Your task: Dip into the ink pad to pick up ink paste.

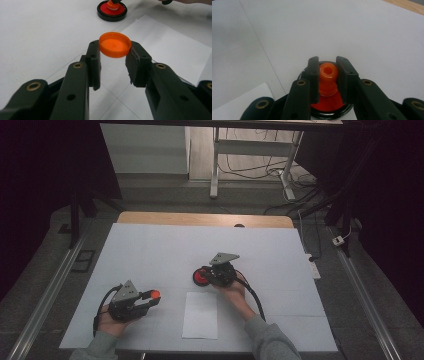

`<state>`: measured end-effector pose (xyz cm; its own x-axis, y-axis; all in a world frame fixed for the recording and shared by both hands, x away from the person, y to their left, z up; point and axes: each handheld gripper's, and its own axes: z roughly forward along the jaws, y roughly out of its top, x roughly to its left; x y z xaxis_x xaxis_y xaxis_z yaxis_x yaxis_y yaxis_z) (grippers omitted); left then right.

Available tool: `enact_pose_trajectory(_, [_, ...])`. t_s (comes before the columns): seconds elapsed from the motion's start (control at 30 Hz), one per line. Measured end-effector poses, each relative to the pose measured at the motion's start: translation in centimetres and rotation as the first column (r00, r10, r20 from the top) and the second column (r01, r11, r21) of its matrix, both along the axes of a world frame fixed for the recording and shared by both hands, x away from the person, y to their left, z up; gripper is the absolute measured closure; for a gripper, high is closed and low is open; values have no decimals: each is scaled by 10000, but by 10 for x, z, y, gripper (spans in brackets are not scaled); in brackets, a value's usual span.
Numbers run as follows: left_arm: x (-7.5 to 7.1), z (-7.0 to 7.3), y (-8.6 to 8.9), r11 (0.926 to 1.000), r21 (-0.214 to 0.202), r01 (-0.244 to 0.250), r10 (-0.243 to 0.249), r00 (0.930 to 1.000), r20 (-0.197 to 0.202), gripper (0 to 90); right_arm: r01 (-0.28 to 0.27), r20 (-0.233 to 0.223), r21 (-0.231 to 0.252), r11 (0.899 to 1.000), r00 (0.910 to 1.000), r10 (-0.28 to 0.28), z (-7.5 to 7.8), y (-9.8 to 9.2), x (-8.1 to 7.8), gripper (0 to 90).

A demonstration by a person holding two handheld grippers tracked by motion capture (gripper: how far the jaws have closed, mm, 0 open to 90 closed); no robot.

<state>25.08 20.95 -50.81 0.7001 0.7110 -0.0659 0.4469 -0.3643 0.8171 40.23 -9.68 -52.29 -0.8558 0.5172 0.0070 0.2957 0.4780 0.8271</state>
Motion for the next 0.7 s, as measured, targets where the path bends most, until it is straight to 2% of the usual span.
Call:
enact_pose_trajectory(0.4, [0, 0, 1, 10000, -65, -24, 23, 10000, -89, 655, -16, 91, -57, 10000, 10000, 17, -1, -1, 0, 728])
enact_pose_trajectory(0.7, [0, 0, 1, 10000, -71, -19, 18, 9999, -115, 655, -34, 54, 111, 9999, 10000, 34, -2, -2, 0, 728])
